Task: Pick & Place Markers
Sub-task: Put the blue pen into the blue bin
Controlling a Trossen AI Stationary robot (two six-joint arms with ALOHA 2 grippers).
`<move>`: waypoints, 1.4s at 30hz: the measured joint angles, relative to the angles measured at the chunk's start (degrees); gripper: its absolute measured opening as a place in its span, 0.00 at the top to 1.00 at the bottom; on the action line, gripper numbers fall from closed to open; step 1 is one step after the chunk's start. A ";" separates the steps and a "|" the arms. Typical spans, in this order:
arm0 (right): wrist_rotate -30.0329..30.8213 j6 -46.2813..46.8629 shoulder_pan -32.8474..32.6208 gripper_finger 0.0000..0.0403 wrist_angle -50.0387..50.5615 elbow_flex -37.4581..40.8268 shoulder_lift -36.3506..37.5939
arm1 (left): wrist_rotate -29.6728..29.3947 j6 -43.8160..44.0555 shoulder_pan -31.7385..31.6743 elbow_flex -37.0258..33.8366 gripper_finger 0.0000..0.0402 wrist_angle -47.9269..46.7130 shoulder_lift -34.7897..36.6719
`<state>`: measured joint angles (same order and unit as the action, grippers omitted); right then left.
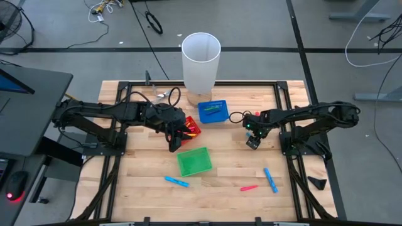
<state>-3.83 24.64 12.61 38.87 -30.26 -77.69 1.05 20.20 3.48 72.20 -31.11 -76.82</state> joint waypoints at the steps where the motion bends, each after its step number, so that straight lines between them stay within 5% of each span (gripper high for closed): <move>1: -0.51 -0.31 0.36 0.38 0.00 0.00 -0.01 | -0.11 -0.01 -0.08 0.00 0.62 0.00 0.00; 8: 0.72 2.54 0.58 0.45 0.22 0.07 -0.15 | -0.36 0.01 -0.17 0.00 0.62 0.00 0.00; 30: 1.74 7.85 -1.49 0.95 0.28 0.09 -0.07 | -0.34 0.03 -0.12 -0.02 0.62 -0.09 0.00; 42: 1.62 3.59 -1.56 0.96 10.21 -7.96 1.26 | -1.01 -0.45 -0.17 -0.04 0.62 -0.09 0.00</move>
<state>-2.21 28.22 11.05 49.09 -38.23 -76.44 0.03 19.75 3.31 72.16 -31.20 -76.82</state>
